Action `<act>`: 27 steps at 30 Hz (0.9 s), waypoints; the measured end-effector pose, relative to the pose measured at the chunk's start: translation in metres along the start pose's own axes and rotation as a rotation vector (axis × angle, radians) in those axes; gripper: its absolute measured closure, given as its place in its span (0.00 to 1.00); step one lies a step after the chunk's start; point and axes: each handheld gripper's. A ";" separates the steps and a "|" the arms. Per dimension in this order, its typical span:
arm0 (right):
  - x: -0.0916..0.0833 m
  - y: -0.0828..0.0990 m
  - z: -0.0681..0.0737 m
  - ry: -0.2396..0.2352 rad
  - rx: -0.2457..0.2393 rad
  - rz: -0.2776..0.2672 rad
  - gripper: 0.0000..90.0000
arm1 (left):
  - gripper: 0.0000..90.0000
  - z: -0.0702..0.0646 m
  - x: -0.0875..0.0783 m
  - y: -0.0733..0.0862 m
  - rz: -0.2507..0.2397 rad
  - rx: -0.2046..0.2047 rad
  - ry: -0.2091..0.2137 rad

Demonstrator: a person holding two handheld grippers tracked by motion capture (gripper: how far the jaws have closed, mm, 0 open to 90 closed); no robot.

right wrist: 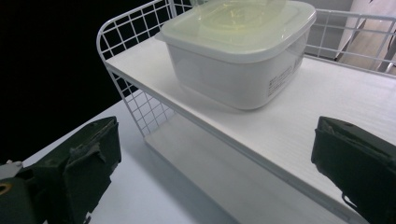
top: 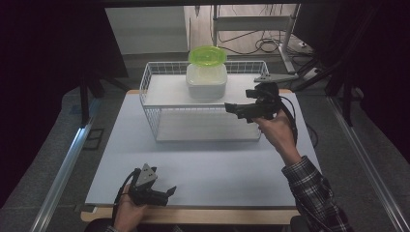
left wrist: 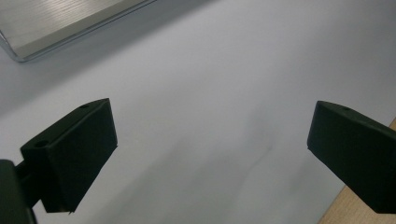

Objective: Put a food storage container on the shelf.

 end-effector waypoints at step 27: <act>-0.012 0.057 0.002 0.023 0.016 0.022 0.02 | 0.03 0.002 -0.001 -0.001 0.006 -0.037 0.038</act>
Point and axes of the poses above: each handheld gripper's, and its own axes: x roughly forward along the jaws, y roughly out of its underside, z roughly to its left, and after that the axes turned 5 degrees about -y, right-handed
